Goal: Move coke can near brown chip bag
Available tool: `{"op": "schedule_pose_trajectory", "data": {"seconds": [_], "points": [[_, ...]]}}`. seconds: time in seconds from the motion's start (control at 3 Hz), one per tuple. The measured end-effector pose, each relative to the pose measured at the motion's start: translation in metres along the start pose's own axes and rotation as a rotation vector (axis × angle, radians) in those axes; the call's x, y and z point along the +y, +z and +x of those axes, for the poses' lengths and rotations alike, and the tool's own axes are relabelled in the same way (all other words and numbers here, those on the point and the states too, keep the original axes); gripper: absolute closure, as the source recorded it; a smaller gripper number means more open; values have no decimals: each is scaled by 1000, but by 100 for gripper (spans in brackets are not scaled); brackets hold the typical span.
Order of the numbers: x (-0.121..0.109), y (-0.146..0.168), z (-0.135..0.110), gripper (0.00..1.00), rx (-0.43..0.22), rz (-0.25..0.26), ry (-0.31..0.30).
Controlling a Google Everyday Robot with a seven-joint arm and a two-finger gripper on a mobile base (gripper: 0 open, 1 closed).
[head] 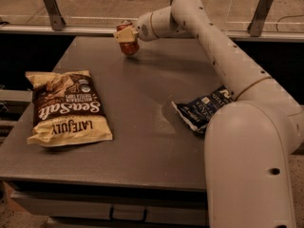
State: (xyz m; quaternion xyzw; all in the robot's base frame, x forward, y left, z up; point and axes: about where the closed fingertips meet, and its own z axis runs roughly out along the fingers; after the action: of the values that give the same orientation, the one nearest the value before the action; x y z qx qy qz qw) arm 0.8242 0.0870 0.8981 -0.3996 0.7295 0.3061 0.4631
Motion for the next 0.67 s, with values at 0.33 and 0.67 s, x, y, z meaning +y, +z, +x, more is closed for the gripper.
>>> {"op": "schedule_pose_trajectory", "data": {"seconds": [0.33, 0.67], "points": [[31, -2, 12, 100, 34, -47, -6], [64, -5, 23, 100, 67, -86, -24]]}}
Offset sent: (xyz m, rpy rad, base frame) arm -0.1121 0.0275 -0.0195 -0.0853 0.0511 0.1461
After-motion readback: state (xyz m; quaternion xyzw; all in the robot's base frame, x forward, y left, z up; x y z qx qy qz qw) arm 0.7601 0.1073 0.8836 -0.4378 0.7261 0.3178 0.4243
